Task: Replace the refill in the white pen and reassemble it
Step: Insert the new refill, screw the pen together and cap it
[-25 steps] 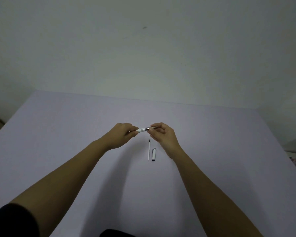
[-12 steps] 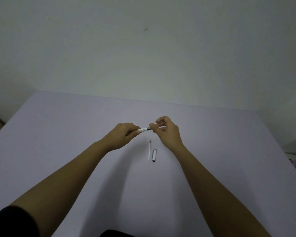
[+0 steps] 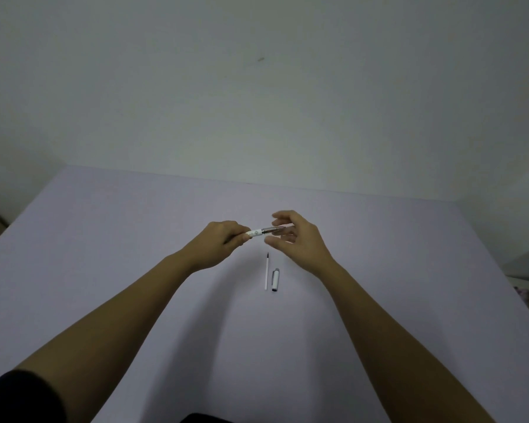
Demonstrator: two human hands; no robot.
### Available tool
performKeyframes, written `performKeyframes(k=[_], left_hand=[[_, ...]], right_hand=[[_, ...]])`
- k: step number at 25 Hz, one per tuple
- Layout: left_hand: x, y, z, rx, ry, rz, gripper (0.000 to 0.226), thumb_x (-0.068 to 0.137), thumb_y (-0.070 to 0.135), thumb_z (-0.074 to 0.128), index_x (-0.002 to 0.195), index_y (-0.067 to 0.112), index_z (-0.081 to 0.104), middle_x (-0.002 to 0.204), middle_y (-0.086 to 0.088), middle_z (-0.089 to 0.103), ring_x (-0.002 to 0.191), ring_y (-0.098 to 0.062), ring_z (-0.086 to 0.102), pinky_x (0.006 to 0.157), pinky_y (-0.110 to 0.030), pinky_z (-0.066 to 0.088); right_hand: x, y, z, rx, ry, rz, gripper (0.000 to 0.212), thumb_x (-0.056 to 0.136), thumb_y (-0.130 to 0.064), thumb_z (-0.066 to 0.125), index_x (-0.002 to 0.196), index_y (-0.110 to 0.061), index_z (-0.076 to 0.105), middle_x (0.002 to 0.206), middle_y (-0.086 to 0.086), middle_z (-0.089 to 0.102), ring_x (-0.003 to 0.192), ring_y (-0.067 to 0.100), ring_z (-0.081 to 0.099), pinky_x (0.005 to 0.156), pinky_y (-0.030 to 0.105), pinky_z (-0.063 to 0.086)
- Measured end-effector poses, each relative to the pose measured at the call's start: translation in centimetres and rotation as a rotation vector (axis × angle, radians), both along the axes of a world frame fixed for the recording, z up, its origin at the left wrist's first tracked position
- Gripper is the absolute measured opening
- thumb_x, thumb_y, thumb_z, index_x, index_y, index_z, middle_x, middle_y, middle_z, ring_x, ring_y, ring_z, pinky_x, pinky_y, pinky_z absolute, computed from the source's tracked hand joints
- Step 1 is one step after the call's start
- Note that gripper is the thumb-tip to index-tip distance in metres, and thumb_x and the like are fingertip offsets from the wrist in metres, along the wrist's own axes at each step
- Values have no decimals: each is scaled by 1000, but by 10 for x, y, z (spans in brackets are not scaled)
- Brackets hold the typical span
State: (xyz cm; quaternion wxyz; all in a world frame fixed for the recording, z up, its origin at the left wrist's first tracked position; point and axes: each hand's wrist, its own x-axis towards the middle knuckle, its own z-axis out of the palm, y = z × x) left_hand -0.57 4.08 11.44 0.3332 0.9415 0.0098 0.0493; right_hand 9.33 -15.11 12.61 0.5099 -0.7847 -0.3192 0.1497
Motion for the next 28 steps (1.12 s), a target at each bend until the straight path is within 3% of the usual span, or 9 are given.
performKeyframes(k=[4,6,8,12,15,18,23,26,28], left_hand=[[1,-1,4,17,7,-31,30,95,36,40,92,15,62,80,-7,62,73,-18,53,63,-29,40],[1,-3,6,5,-15,-25,29,95,35,41,94,16,62,80,-6,63,73,-17,53,62,-26,40],[1,-4,9,-4,-30,-18,28,95,35,41,93,16,62,80,-7,63,73,-17,52,62,-25,39],[1,-4,13,4,-25,-32,28,95,34,41,95,16,63,81,-7,64,74,-18,53,63,-26,40],[0,-6,14,11,-26,-40,28,95,33,41,93,15,63,80,-7,63,73,-19,53,63,-27,40],[1,-5,17,8,-31,-41,29,95,34,41,92,14,62,79,-7,62,72,-18,52,62,-26,39],[1,-6,17,1,-29,-41,27,95,34,41,93,17,62,80,-5,63,74,-17,53,63,-25,39],[0,-5,17,13,-24,-43,28,95,34,41,93,16,62,80,-6,63,73,-16,53,62,-23,38],[1,-6,16,22,-28,-49,28,95,34,41,93,15,62,80,-6,63,73,-17,53,63,-25,39]], right_hand=[[2,0,1,-17,-57,-60,10,82,-26,67,75,-32,64,72,-6,68,67,0,67,66,19,52],[3,0,3,-16,-80,-41,6,80,-27,69,84,-28,65,78,-7,69,72,2,68,70,21,54],[5,-2,5,9,-154,-6,18,76,-21,74,91,-25,65,84,-9,67,76,0,66,73,13,53],[7,-4,7,-24,-184,-23,9,78,-27,72,85,-23,70,74,-7,70,70,4,66,64,10,49],[7,-5,9,-12,-250,29,21,78,-22,72,98,-22,67,87,-10,67,84,2,65,79,9,50],[9,-5,12,-40,-277,35,3,82,-25,67,83,-28,68,77,-8,69,71,4,63,68,13,49],[9,-8,10,-20,-279,47,15,80,-24,70,93,-27,65,84,-13,66,79,0,64,76,10,50],[10,-7,12,-43,-274,45,9,82,-29,67,76,-35,63,70,-13,65,65,0,59,61,8,45],[10,-8,12,-47,-259,54,8,80,-29,69,84,-34,64,76,-12,65,71,-1,61,66,8,47]])
